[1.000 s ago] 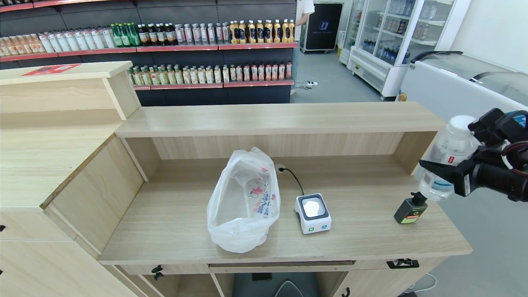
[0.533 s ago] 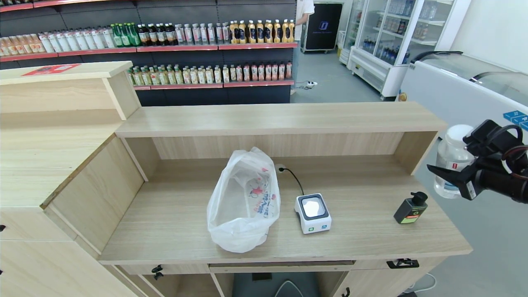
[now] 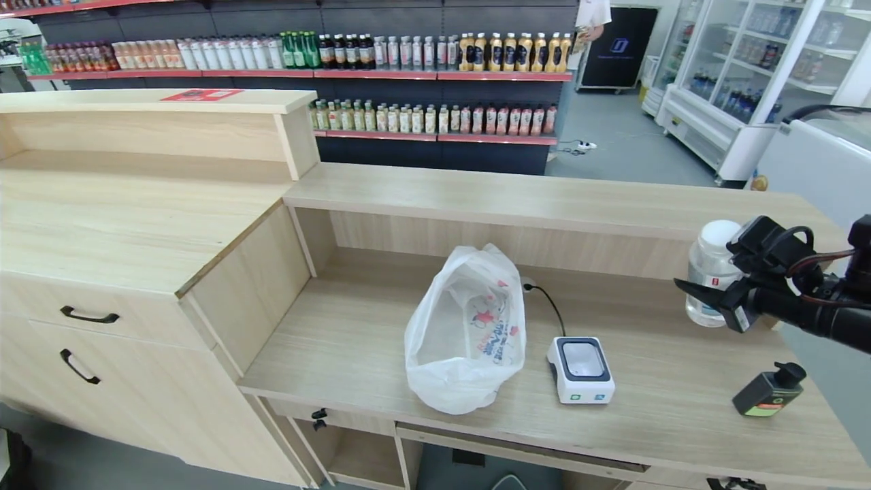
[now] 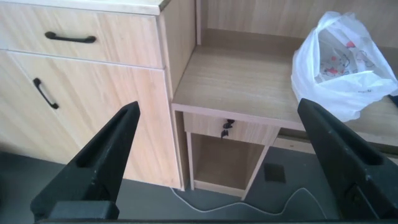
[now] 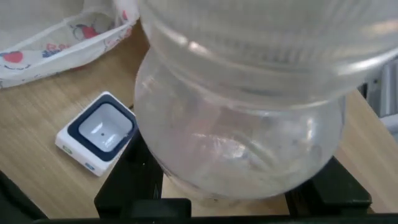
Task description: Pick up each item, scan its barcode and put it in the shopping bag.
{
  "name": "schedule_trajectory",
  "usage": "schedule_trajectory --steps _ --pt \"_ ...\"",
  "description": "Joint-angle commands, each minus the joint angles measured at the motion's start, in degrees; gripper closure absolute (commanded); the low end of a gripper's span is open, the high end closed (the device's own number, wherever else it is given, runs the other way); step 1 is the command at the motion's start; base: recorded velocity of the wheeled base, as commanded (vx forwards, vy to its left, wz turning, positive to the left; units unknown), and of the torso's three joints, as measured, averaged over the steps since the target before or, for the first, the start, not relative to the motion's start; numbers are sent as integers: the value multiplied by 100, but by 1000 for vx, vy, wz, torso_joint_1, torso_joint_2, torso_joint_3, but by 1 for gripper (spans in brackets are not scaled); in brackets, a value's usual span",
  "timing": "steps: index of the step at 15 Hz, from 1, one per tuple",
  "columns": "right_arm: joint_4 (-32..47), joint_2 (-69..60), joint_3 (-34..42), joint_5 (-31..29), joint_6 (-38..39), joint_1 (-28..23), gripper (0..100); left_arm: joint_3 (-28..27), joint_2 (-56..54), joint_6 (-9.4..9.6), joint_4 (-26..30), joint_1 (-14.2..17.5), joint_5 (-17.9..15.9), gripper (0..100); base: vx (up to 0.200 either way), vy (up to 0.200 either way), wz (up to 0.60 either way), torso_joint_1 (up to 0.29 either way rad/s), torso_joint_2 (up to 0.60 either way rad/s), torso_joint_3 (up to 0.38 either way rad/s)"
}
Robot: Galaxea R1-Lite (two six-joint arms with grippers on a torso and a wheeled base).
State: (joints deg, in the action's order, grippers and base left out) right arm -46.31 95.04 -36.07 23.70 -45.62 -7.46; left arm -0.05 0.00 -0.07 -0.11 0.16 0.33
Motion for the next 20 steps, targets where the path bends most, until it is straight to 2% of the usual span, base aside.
schedule_trajectory --steps 1,8,13,17,20 --pt "8 296 30 65 -9 -27 100 -4 0 -1 2 -7 2 0 0 0 0 0 0 0" --pt "-317 674 109 513 -88 -150 100 -4 0 -1 2 -7 2 0 0 0 0 0 0 0" --pt "-695 1078 92 1383 -492 -370 100 5 0 -1 2 -7 2 0 0 0 0 0 0 0" --pt "-616 1333 144 2315 -1318 -713 100 -4 0 -1 2 -7 2 0 0 0 0 0 0 0" --pt "-651 1518 65 2701 -1661 -748 100 -4 0 -1 2 -7 2 0 0 0 0 0 0 0"
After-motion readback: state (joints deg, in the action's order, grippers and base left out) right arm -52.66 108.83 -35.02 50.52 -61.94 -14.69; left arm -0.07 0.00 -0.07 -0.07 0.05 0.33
